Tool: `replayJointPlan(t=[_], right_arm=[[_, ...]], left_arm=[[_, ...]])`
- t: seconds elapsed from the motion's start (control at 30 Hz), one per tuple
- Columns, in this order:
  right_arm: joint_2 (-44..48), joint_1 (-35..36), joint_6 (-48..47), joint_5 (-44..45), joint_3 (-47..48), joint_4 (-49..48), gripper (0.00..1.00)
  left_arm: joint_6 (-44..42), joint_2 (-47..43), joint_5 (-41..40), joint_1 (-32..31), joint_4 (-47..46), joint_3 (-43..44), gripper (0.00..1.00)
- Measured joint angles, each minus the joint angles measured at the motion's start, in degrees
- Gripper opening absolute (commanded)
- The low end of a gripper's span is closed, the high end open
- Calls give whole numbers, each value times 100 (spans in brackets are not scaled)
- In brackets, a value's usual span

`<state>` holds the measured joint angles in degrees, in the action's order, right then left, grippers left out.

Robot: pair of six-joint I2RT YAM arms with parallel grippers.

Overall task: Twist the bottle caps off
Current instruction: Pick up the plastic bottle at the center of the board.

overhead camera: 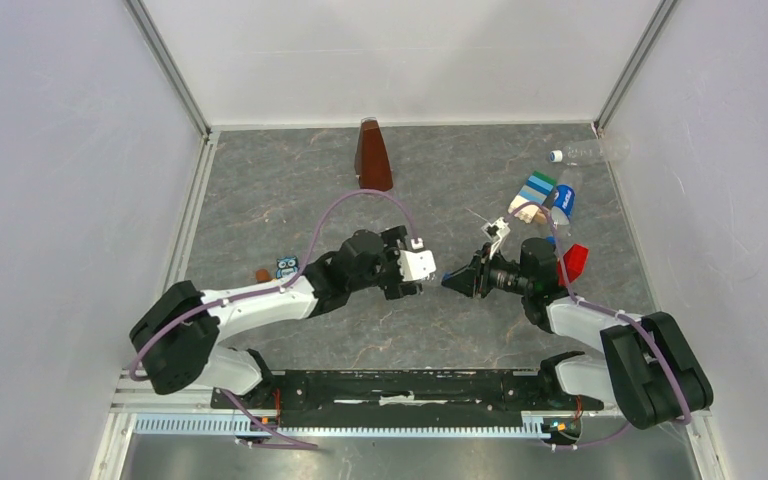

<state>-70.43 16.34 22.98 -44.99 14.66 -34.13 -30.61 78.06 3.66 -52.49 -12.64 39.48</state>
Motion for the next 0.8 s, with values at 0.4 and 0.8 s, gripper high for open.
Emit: replayJointPlan(t=[0.4, 0.8], right_arm=[[92, -22, -177, -153, 0, 103, 14], [74, -22, -66, -210, -4, -15, 14]], left_arm=[[-1217, 881, 483, -4, 1353, 601, 88], [-1384, 1314, 326, -2, 903, 669, 61]])
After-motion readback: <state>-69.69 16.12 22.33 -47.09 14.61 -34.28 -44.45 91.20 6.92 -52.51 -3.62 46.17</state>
